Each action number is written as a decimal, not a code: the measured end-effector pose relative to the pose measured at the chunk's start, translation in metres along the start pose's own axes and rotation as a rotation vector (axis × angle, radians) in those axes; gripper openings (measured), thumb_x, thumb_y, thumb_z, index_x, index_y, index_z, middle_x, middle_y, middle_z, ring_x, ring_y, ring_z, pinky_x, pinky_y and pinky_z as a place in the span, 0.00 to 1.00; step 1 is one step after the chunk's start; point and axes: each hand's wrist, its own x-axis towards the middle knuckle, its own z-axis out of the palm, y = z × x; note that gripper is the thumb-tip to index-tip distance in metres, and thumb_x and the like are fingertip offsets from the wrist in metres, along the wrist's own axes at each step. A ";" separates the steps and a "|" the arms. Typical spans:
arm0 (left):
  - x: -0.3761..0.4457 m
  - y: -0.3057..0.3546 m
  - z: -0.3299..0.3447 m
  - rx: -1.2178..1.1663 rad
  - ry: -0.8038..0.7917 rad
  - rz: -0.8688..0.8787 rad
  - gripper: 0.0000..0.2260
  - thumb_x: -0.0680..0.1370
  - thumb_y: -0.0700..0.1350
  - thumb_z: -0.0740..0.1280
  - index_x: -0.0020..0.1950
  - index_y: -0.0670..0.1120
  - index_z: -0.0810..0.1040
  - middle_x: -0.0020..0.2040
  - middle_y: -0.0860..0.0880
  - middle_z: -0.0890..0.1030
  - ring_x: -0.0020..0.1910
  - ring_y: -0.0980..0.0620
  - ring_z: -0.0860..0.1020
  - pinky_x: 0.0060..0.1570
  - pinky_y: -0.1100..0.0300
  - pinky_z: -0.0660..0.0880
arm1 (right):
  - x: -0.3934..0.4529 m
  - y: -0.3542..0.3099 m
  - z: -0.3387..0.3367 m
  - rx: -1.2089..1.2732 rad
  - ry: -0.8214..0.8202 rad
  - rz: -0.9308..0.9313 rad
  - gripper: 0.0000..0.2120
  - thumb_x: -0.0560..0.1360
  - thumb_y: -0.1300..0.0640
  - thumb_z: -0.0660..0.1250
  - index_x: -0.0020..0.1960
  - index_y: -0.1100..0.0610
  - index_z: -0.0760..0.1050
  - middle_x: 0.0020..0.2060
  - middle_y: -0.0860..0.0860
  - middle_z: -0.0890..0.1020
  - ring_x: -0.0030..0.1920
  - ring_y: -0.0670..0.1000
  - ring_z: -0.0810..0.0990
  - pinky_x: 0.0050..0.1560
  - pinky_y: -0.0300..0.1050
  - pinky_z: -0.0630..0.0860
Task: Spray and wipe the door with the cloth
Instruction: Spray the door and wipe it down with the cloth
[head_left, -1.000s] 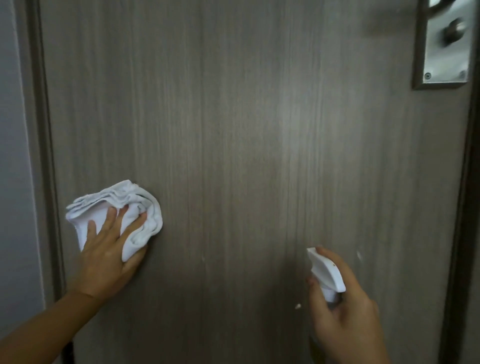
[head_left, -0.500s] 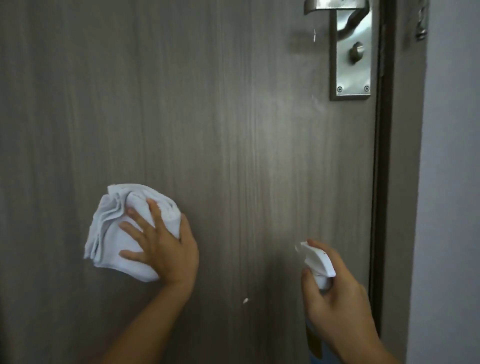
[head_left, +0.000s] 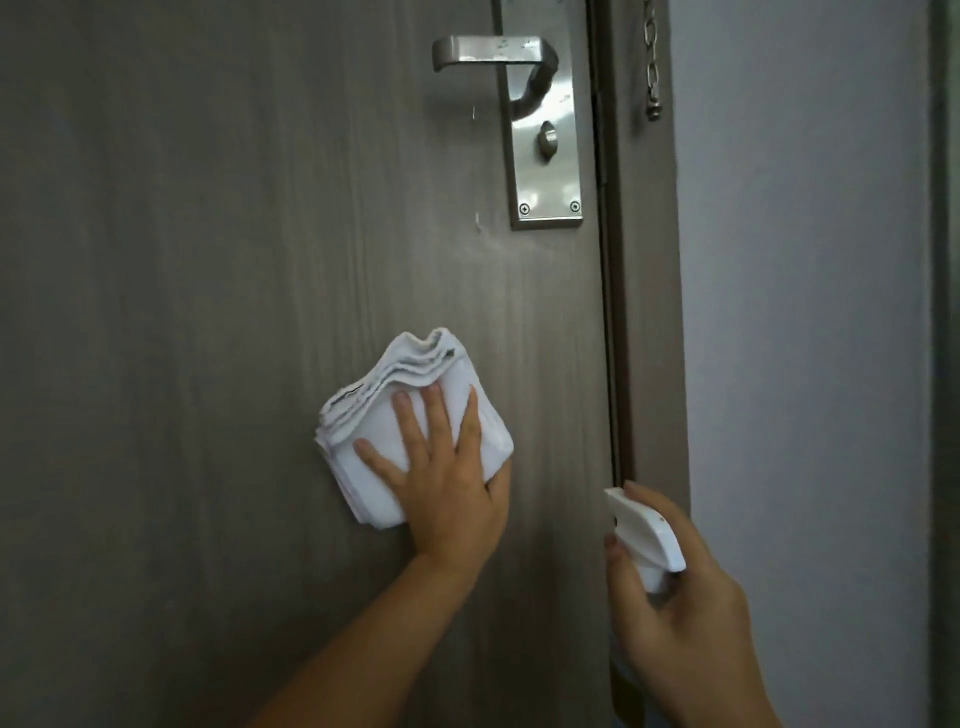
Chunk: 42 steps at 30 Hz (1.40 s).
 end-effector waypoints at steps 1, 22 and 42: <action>0.001 0.010 0.001 0.017 -0.013 0.041 0.39 0.75 0.60 0.68 0.83 0.52 0.60 0.84 0.42 0.53 0.82 0.34 0.49 0.68 0.18 0.46 | 0.002 0.001 -0.005 -0.002 0.006 -0.004 0.23 0.77 0.48 0.68 0.61 0.23 0.66 0.50 0.21 0.76 0.50 0.28 0.78 0.47 0.35 0.74; -0.030 -0.045 0.018 0.200 -0.122 1.136 0.35 0.75 0.66 0.68 0.79 0.54 0.67 0.84 0.41 0.51 0.83 0.38 0.50 0.70 0.20 0.44 | 0.002 0.014 0.032 0.218 0.061 0.120 0.26 0.75 0.48 0.73 0.65 0.63 0.77 0.56 0.61 0.84 0.57 0.60 0.83 0.64 0.57 0.76; -0.077 -0.171 -0.018 0.180 -0.131 0.279 0.27 0.84 0.59 0.54 0.80 0.47 0.66 0.81 0.38 0.62 0.80 0.33 0.57 0.74 0.25 0.47 | -0.007 0.025 0.043 0.125 0.017 0.008 0.34 0.69 0.63 0.78 0.57 0.27 0.74 0.48 0.33 0.80 0.49 0.43 0.85 0.54 0.36 0.77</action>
